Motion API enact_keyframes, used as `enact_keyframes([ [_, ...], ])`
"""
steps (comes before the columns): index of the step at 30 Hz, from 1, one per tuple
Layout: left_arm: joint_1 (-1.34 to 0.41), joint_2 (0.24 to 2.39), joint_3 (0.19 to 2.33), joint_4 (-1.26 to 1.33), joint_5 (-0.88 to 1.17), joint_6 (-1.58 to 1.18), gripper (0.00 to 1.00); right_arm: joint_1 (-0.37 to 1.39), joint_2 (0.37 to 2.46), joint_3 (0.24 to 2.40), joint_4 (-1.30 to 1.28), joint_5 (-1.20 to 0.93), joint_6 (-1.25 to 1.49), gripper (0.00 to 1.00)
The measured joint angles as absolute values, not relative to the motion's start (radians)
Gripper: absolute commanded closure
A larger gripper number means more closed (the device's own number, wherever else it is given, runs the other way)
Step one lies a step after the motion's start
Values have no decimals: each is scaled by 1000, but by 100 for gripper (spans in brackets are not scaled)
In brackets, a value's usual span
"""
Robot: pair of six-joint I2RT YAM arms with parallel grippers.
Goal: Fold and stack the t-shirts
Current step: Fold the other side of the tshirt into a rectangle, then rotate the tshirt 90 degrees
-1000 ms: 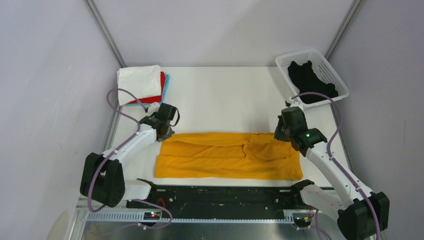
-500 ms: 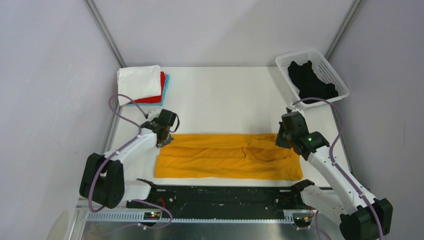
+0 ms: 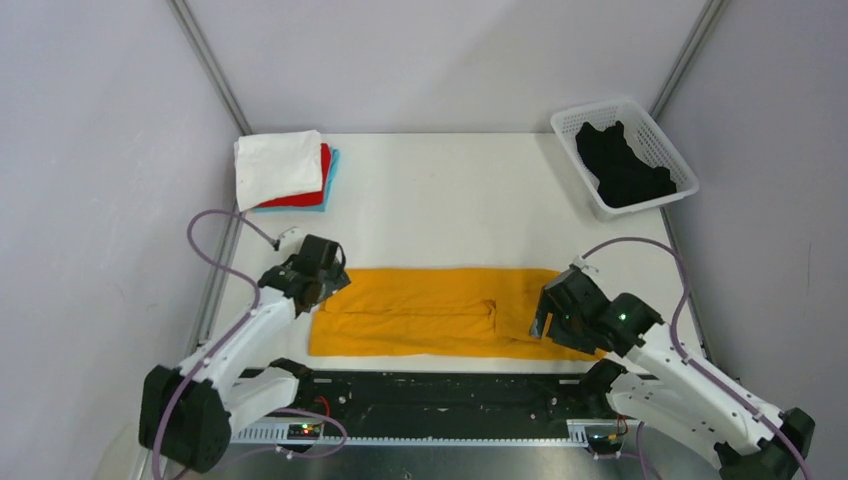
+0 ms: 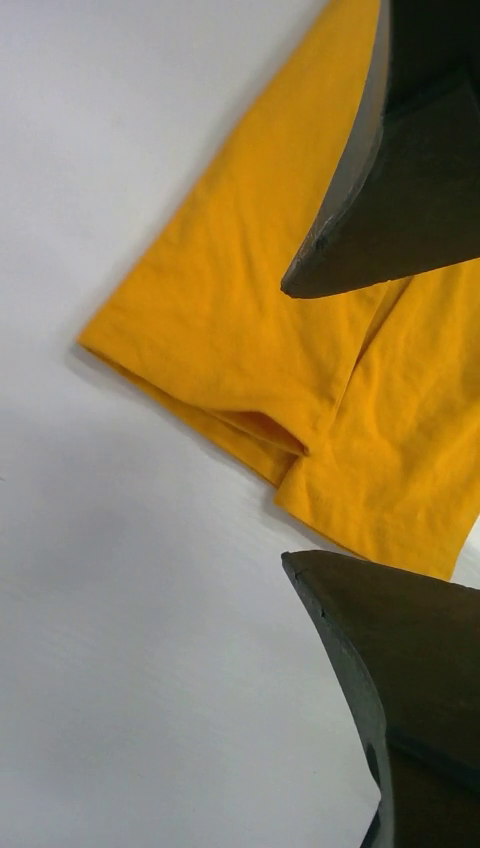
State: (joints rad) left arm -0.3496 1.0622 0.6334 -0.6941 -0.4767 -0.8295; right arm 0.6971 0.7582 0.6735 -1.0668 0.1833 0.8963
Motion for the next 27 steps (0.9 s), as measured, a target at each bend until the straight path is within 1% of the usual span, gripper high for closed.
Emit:
enact_keyframes([
  [2, -350, 1003, 638, -698, -477, -830, 0, 717, 718, 675, -1108, 202, 937, 1],
  [5, -350, 971, 667, -703, -466, -828, 0, 725, 664, 702, -1189, 246, 978, 0],
  [8, -350, 1014, 723, -693, -423, -810, 0, 724, 616, 730, -1205, 270, 973, 1],
  [12, -355, 1126, 776, -613, -305, -781, 0, 720, 625, 741, -1094, 261, 915, 1],
  [14, -368, 1199, 784, -558, -240, -773, 0, 703, 696, 747, -993, 232, 875, 1],
  [16, -383, 1274, 783, -519, -177, -765, 0, 676, 810, 752, -898, 195, 848, 1],
  [20, -405, 1355, 766, -471, -125, -759, 0, 631, 1048, 736, -741, 151, 831, 1],
  [27, -406, 1432, 729, -429, -117, -750, 0, 519, 1174, 571, -560, 52, 860, 1],
])
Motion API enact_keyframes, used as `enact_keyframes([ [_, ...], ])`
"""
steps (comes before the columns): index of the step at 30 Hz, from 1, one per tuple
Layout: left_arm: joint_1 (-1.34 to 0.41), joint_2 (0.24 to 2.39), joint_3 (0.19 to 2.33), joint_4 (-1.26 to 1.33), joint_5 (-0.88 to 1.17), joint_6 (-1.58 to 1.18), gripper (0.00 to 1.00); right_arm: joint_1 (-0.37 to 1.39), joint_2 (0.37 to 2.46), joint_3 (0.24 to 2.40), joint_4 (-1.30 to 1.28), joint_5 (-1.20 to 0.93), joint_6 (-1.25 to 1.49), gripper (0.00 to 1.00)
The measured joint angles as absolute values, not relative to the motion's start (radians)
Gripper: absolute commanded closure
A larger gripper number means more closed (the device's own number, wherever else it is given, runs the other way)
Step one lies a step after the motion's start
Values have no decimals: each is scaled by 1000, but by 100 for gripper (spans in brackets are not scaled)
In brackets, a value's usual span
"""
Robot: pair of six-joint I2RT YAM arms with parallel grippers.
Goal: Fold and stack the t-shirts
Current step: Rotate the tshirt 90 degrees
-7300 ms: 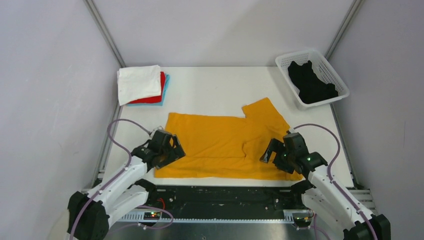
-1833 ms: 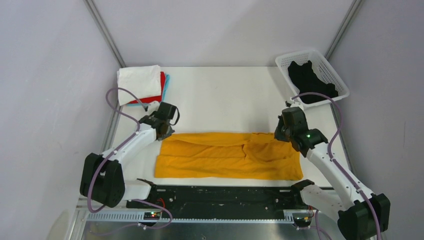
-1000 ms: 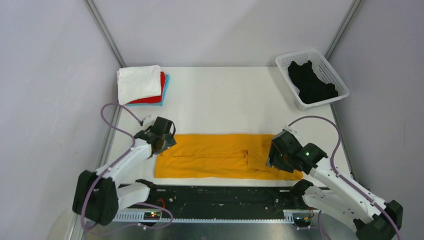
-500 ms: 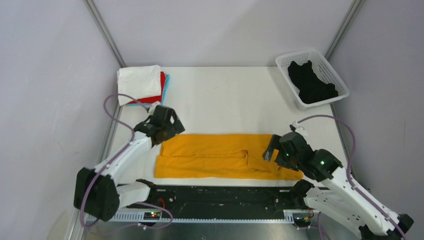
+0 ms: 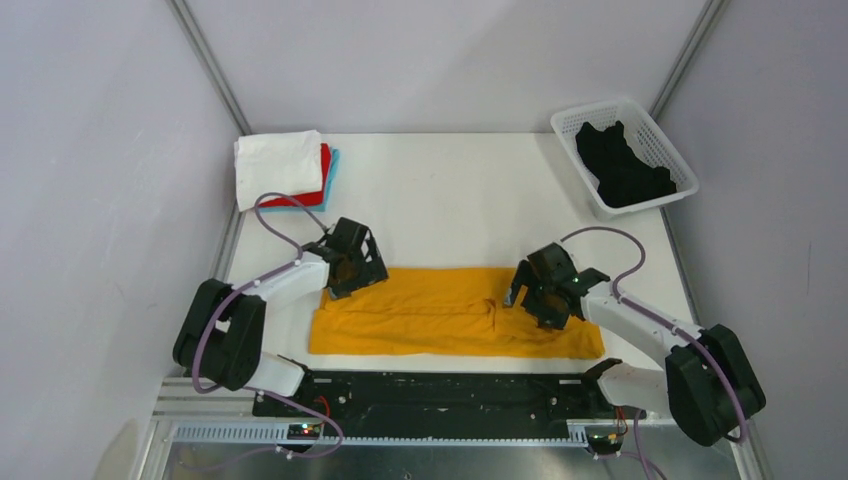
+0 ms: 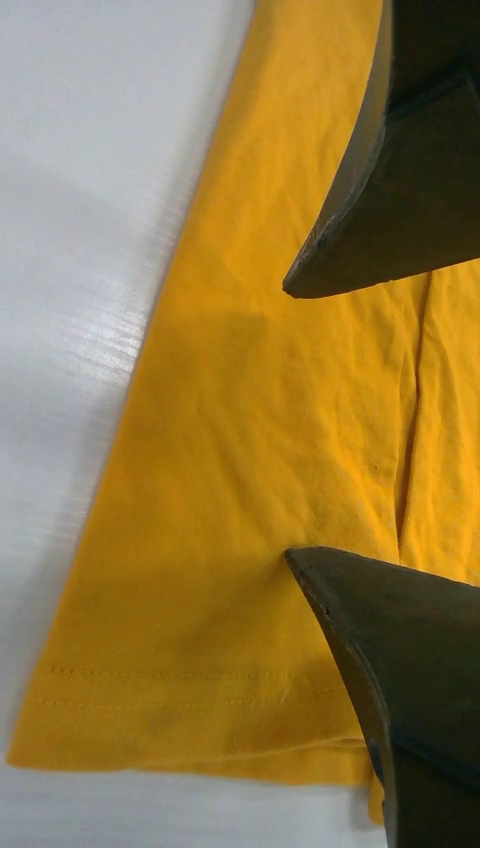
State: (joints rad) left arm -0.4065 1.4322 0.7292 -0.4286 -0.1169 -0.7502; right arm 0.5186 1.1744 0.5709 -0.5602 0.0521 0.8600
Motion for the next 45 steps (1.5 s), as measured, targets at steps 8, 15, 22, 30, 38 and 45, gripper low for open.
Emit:
enact_keyframes([
  [8, -406, 1439, 733, -421, -113, -752, 0, 339, 1379, 663, -324, -57, 881, 1],
  [15, -452, 1426, 726, -385, -60, -822, 0, 218, 1844, 1123, -206, -263, 827, 1],
  [22, -649, 1405, 687, -306, -58, -979, 0, 236, 2262, 1761, -393, -351, 719, 1],
  [30, -866, 1474, 712, -200, -70, -1111, 0, 308, 2694, 2514, -654, -421, 643, 1],
  [38, -1012, 1497, 727, -169, -65, -1166, 0, 281, 2711, 2495, -505, -502, 717, 1],
  [45, -1068, 1471, 712, -189, -66, -1186, 0, 253, 2695, 2492, -348, -523, 600, 1],
])
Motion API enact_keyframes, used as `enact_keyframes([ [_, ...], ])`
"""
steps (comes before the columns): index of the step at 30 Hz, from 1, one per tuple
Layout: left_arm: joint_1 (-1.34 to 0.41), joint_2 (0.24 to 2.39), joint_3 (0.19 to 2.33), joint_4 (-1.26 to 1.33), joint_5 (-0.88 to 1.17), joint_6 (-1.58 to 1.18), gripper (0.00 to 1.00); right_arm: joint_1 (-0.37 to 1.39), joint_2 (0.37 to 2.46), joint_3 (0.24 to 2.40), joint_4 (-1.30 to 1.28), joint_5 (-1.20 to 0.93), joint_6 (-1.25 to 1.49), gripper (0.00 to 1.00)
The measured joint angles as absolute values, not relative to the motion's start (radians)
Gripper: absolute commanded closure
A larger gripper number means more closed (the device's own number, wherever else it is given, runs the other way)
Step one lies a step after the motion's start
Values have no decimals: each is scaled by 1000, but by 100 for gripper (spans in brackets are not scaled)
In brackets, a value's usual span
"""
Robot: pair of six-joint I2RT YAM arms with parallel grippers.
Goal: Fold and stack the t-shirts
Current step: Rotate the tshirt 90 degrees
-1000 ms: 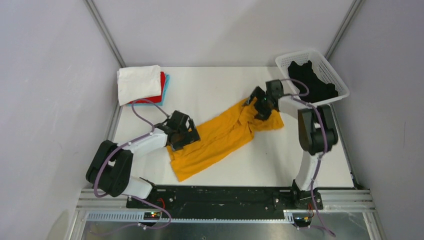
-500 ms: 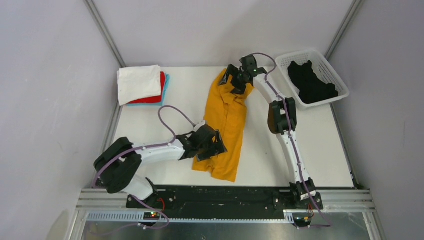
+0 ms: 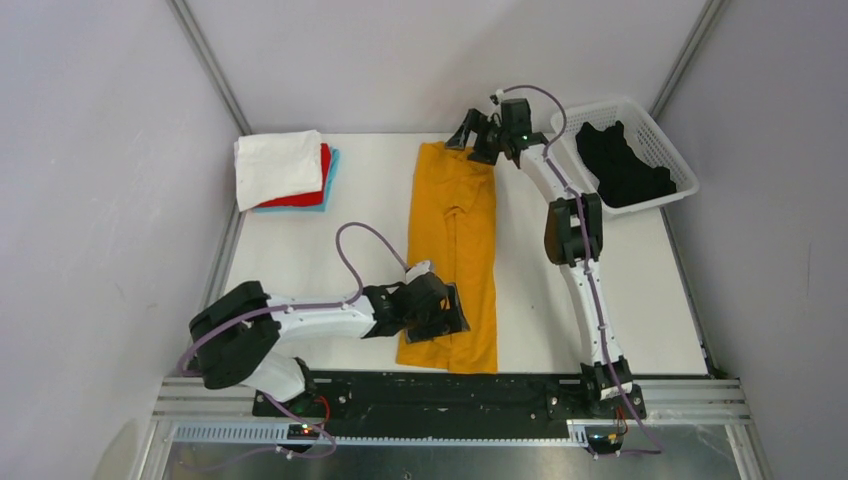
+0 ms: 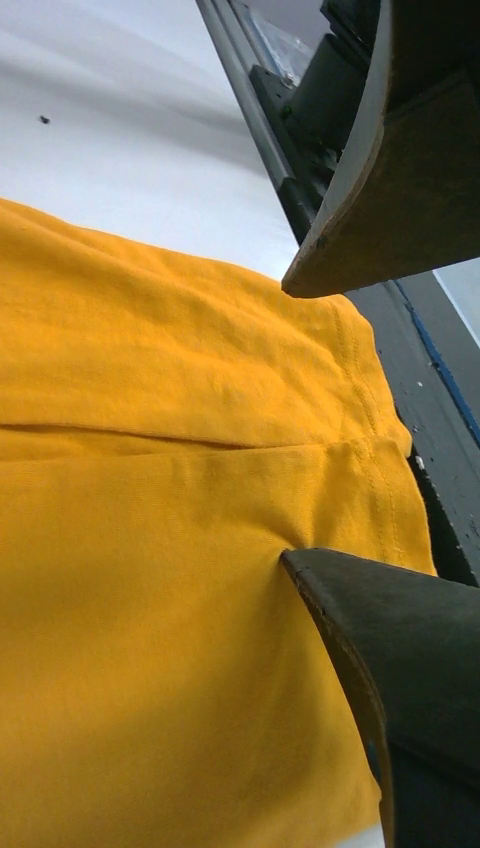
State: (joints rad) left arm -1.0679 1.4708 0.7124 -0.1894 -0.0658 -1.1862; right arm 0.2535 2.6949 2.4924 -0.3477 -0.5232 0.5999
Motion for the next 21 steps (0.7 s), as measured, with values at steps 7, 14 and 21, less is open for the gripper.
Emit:
enact_keyframes([
  [7, -1080, 1430, 806, -281, -66, -1083, 0, 278, 2409, 2328, -477, -435, 331, 1],
  [14, -1084, 1187, 820, -351, -154, -975, 0, 336, 1782, 1816, -458, -289, 273, 1],
  [21, -1084, 1025, 688, -504, -241, -934, 2, 430, 1284, 1015, -309, -142, 443, 1],
])
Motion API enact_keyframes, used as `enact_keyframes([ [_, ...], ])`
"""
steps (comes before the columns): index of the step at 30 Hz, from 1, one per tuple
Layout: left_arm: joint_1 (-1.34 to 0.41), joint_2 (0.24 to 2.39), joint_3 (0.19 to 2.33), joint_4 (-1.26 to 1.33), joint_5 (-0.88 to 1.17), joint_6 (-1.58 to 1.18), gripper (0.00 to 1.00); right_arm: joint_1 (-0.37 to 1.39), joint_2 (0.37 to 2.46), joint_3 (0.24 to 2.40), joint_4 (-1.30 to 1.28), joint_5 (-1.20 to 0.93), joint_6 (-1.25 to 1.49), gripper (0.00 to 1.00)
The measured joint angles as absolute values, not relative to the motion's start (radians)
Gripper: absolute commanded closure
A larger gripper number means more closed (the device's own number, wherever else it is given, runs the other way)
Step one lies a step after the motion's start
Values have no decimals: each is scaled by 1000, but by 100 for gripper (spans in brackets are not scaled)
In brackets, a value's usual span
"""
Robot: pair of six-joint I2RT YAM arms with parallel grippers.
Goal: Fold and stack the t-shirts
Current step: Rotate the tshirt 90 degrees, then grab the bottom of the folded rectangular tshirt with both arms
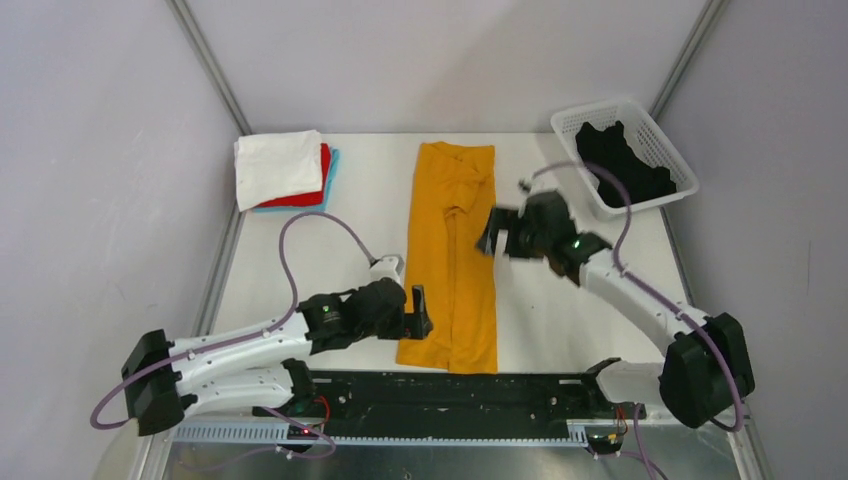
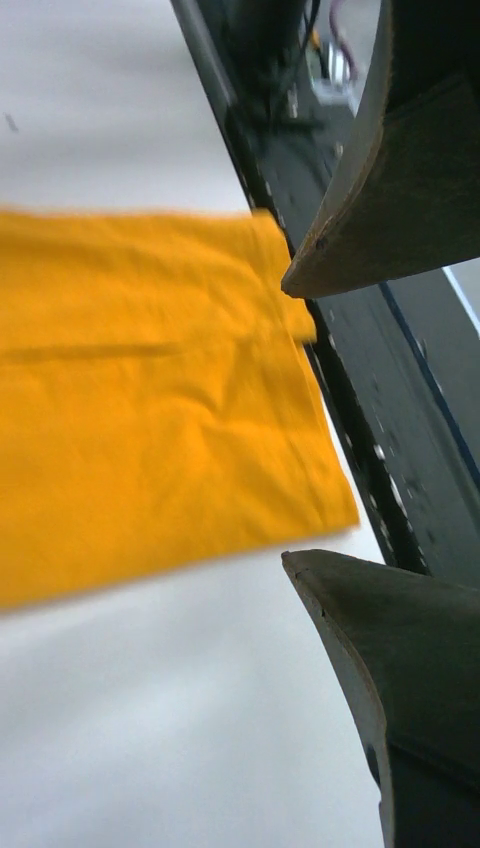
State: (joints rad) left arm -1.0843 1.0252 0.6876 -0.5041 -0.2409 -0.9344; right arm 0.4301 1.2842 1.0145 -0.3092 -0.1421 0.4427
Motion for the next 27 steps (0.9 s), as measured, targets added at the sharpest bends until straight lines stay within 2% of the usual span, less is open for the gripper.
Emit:
enact_keyframes([
  [3, -1084, 994, 601, -540, -241, -942, 8, 544, 1235, 784, -329, -84, 515, 1],
  [4, -1085, 991, 575, -548, -238, -946, 12, 582, 1210, 726, -348, -67, 538, 1],
  [8, -1086, 993, 503, -533, -200, -971, 30, 703, 1024, 584, -390, -12, 633, 3],
  [10, -1089, 1003, 472, -503, -171, -980, 35, 746, 940, 543, -391, -19, 662, 4],
  [14, -1093, 1042, 442, -461, -142, -995, 46, 782, 880, 490, -418, -81, 680, 10],
  [20, -1093, 1082, 439, -397, -128, -1016, 59, 797, 841, 436, -513, -144, 703, 26],
  [24, -1093, 1110, 439, -368, -126, -1029, 88, 804, 787, 351, -498, -201, 756, 30],
  [26, -1093, 1117, 437, -363, -123, -1030, 98, 807, 787, 321, -490, -223, 780, 32],
  [27, -1093, 1117, 434, -359, -121, -1032, 99, 807, 788, 316, -482, -236, 793, 32],
])
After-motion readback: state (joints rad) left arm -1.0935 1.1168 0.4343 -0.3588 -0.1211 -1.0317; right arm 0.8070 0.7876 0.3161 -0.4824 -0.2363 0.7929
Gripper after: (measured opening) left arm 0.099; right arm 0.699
